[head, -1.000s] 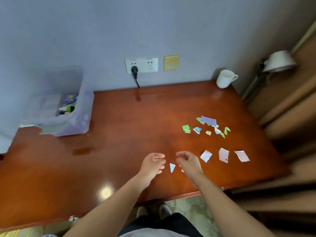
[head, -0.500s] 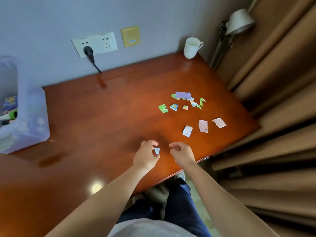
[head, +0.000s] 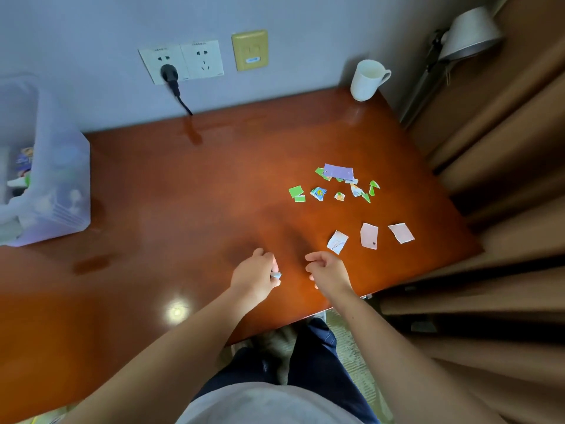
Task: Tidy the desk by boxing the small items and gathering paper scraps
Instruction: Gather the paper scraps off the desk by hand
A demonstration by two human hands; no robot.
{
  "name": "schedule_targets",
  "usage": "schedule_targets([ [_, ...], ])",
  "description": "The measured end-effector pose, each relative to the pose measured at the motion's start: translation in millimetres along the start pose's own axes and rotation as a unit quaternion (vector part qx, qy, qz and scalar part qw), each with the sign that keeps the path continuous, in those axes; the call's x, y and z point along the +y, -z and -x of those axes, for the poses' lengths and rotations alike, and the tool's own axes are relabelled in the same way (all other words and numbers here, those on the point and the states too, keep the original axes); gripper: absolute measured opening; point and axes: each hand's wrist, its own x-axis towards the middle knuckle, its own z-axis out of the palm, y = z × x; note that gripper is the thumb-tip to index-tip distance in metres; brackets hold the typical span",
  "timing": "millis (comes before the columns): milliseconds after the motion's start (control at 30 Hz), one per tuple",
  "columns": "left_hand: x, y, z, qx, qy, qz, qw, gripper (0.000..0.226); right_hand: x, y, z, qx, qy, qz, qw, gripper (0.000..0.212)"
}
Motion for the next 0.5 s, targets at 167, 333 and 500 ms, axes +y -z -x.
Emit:
schedule_targets([
  [167,20.4,-2.2,-15.2,-0.011,0.026,0.234,0.972,0.021,-1.6,19.4,-9.8,0.019,0.015,-0.002,1.0,0.023],
  [333,76.3,6.3,-35.6,-0.075,0.076,0.485,0.868,0.013,2.5,61.7,-26.4,0.07,0.027,0.011,0.997,0.023],
  [500,120.4,9.1,-57.5,-0.157,0.249,0.607,0.738,0.018,8.0,95.9,-53.9,0.097,0.048,0.063,0.992,0.024],
])
